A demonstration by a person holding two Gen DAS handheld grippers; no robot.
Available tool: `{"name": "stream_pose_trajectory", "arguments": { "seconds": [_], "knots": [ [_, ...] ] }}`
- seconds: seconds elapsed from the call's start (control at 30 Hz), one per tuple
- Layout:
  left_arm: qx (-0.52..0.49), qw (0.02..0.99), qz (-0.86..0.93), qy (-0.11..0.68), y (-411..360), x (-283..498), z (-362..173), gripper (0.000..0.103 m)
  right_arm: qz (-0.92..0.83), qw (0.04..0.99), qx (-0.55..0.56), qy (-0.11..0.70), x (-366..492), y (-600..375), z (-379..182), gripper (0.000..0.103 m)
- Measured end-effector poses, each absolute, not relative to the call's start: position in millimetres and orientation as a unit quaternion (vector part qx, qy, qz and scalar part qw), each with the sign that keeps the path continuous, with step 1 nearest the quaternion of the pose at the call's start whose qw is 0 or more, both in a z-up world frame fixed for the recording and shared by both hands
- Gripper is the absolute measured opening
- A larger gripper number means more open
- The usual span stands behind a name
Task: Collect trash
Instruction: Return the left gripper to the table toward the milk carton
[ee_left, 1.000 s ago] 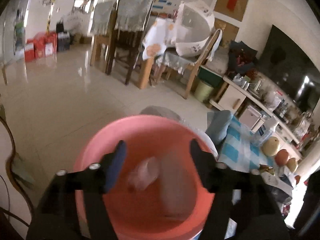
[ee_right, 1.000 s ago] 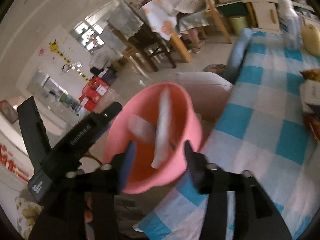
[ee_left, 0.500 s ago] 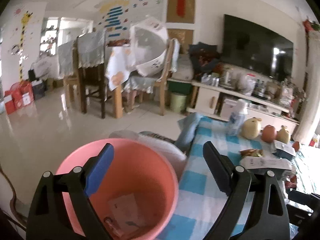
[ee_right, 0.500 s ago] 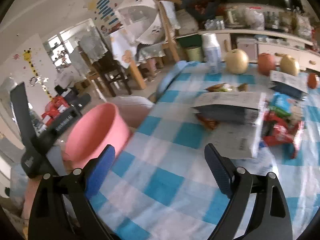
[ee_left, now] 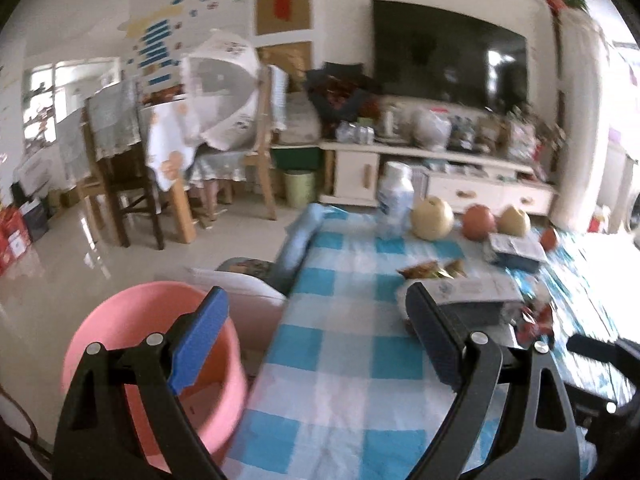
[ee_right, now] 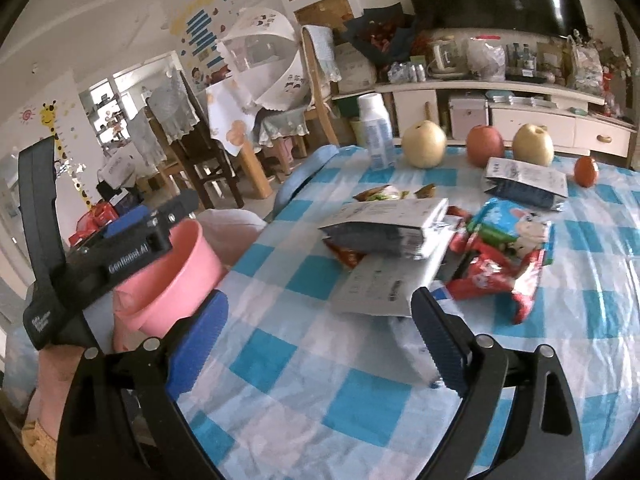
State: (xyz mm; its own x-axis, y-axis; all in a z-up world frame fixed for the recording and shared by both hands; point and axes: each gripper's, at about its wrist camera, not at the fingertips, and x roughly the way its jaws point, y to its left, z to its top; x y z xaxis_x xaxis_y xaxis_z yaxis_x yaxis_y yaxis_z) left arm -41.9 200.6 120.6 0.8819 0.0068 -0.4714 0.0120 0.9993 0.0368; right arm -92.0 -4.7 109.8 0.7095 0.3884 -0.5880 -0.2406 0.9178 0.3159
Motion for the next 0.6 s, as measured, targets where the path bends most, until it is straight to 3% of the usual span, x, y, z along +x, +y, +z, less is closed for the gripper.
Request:
{"name": "stream_pose_trajectory", "arguments": {
  "seconds": [0.6],
  "knots": [
    [0.035, 0.954, -0.085, 0.285, 120, -23, 94, 0.091, 0.121, 0.92, 0.138, 0.346, -93, -92, 107, 0.094]
  ]
}}
